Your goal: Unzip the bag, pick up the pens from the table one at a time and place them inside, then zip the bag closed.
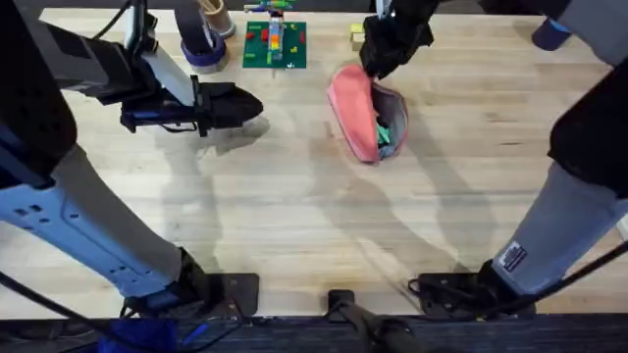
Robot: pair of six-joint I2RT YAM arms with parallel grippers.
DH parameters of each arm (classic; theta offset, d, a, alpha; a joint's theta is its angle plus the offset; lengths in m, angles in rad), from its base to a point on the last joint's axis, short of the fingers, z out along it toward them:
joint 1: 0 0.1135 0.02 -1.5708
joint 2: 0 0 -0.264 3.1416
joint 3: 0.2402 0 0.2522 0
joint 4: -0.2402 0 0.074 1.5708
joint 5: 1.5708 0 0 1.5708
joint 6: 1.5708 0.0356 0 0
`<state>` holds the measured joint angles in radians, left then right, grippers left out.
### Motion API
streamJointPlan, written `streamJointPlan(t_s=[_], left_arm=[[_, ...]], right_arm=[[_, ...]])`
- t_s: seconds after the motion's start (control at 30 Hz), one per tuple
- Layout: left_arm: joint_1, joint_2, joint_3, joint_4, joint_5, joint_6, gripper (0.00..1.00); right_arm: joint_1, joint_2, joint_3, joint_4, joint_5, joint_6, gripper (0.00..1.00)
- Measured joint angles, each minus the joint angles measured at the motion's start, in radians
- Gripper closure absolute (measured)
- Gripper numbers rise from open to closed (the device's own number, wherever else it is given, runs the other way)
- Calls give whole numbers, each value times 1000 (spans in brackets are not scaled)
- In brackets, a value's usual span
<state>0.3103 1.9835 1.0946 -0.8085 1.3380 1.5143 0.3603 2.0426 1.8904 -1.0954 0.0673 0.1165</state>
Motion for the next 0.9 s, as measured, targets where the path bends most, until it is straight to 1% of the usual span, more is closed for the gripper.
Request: streamJointPlan(t_s=[0.33,0.6,0.9], left_arm=[[0,0,0,-6,0,0,960],[0,0,0,-6,0,0,960],[0,0,0,-6,0,0,960]], right_arm=[[31,-10,0,1,-38,-94,970],[104,-78,0,-6,-45,-174,970],[175,-84,0,-29,-70,-212,970]])
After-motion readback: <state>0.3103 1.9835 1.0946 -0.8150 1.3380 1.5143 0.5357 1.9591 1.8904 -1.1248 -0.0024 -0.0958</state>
